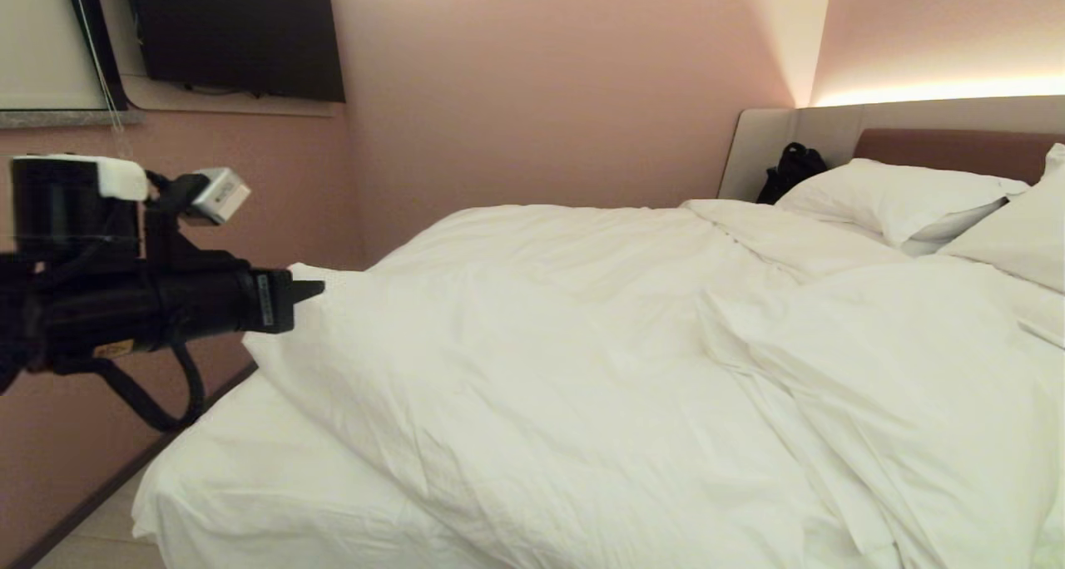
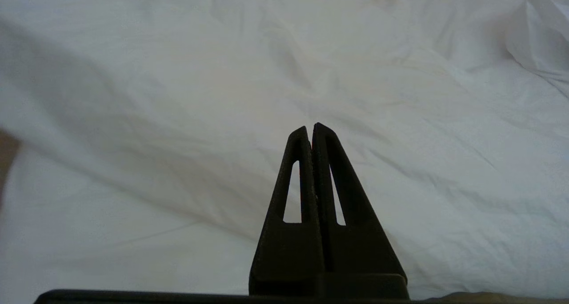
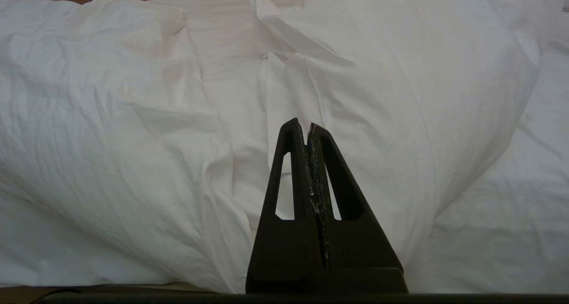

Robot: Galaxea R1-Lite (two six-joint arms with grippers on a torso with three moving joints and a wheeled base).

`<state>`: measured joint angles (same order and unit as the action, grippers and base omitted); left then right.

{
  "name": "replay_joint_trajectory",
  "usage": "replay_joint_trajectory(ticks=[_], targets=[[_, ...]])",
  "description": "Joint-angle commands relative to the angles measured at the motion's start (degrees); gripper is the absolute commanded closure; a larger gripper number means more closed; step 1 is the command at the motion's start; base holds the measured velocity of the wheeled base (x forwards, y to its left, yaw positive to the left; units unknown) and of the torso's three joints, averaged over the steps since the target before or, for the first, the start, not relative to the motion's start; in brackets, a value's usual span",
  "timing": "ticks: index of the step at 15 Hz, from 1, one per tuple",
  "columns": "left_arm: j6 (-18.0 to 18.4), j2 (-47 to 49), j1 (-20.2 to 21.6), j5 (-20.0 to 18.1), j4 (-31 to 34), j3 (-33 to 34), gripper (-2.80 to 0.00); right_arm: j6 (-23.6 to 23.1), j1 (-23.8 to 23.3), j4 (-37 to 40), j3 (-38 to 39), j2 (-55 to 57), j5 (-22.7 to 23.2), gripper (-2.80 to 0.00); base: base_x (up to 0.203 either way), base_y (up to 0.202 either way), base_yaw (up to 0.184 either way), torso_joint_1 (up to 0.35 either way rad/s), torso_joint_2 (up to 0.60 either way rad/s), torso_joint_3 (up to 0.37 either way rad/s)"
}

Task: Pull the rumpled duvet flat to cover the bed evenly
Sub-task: Hold the folded corner of the quilt

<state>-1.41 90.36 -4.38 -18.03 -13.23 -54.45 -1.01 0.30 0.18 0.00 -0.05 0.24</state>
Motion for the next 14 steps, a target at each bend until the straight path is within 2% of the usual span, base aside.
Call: replay_joint_trajectory(ticks=[1,6,10,14], targets=[[-0.68,7.43,-2.14,-0.04,-0.03,-3.33,0.0,-0.04,0.05,-0.01,0.0,0.05,0.11,0.0,0.0,0.0,0.0,0.0,0.0,0.0],[-1.5,17.79,-6.52,0.22,0.06,-10.05,0.0,-0.04,0.05,-0.01,0.0,0.05,0.02,0.0,0.0,0.0,0.0,0.0,0.0,0.0],[0.48,24.08,-9.59,0.46,-0.05,-14.83,0.0,-0.04,0.05,-0.01,0.0,0.05,0.02,0.0,0.0,0.0,0.0,0.0,0.0,0.0],[2.72,29.84,-10.28,0.6,-0.13,-19.34,0.0,-0.04,0.05,-0.01,0.0,0.05,0.11,0.0,0.0,0.0,0.0,0.0,0.0,0.0]])
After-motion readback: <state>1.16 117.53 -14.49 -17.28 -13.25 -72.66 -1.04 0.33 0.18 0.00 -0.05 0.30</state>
